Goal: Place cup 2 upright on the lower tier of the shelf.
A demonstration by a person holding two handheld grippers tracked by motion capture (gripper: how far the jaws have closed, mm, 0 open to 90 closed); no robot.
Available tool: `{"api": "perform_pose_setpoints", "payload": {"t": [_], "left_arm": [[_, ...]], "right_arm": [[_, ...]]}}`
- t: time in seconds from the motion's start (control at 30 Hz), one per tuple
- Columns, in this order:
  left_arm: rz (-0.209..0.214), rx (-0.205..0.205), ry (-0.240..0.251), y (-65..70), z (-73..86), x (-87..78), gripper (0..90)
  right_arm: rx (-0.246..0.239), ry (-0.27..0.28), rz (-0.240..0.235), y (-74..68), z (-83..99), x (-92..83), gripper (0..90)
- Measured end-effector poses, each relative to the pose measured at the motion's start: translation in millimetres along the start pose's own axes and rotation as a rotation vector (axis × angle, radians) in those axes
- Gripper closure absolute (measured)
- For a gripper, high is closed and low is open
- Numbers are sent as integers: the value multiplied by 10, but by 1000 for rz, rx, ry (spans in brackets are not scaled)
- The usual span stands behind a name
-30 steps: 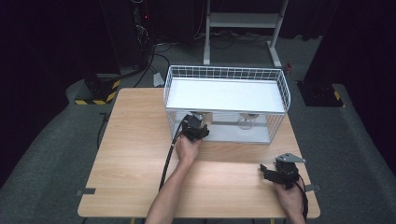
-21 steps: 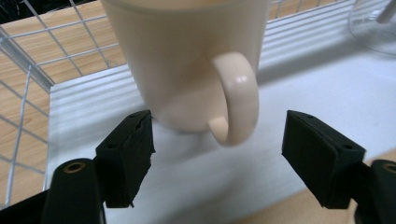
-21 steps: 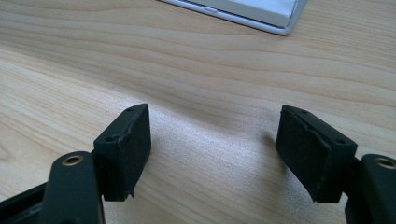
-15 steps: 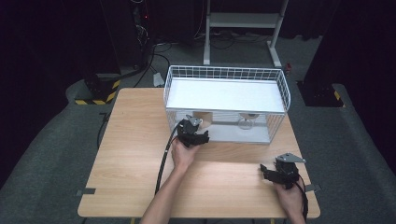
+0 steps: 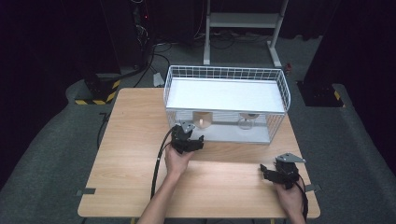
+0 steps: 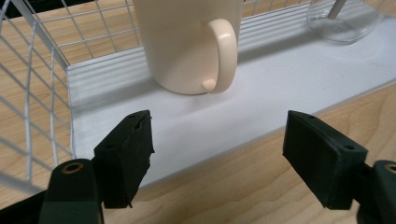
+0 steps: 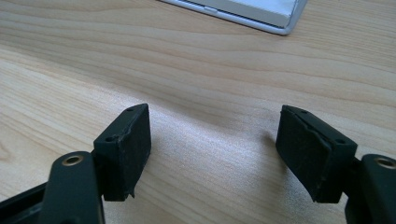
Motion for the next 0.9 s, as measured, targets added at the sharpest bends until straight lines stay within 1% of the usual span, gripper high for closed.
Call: {"api": "perform_pose_setpoints", "payload": {"t": [0.03,0.17,0.3,0.33,0.43,0.53,0.57,0.63,0.67,0.7,0.73,0.8,0.83,0.9], "left_arm": [[3,2,7,-10,11,-19,243],[21,-19,21,-39,79,-100,246],[37,-27,26,-99,196,-200,246],[37,-27,26,-99,196,-200,246],[51,-47,30,-124,286,-264,246],[51,-43,29,-148,376,-313,244],[46,-45,32,-156,408,-327,244],[44,-44,22,-172,474,-352,244],[38,-45,23,-187,529,-372,244],[38,-45,23,-187,529,-372,243],[35,-41,19,-204,568,-383,243],[32,-49,13,-220,630,-395,243],[32,-53,7,-243,688,-405,243],[29,-60,3,-253,716,-408,242]], "right_arm": [[0,0,0,0,0,0,268],[0,0,0,0,0,0,268],[0,0,0,0,0,0,268],[0,0,0,0,0,0,268],[0,0,0,0,0,0,268],[0,0,0,0,0,0,268],[0,0,0,0,0,0,268],[0,0,0,0,0,0,268],[0,0,0,0,0,0,268],[0,0,0,0,0,0,268],[0,0,0,0,0,0,268],[0,0,0,0,0,0,268],[0,0,0,0,0,0,268],[0,0,0,0,0,0,268]]}}
Point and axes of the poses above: each handheld gripper's, and its own axes: x roughly forward along the jaws, z roughly out of its underside, y roughly to its right, the point moved 4 cm from there along x, roughly forward along the jaws, and after that the axes turned 9 degrees about -z, right-handed, at the moved point
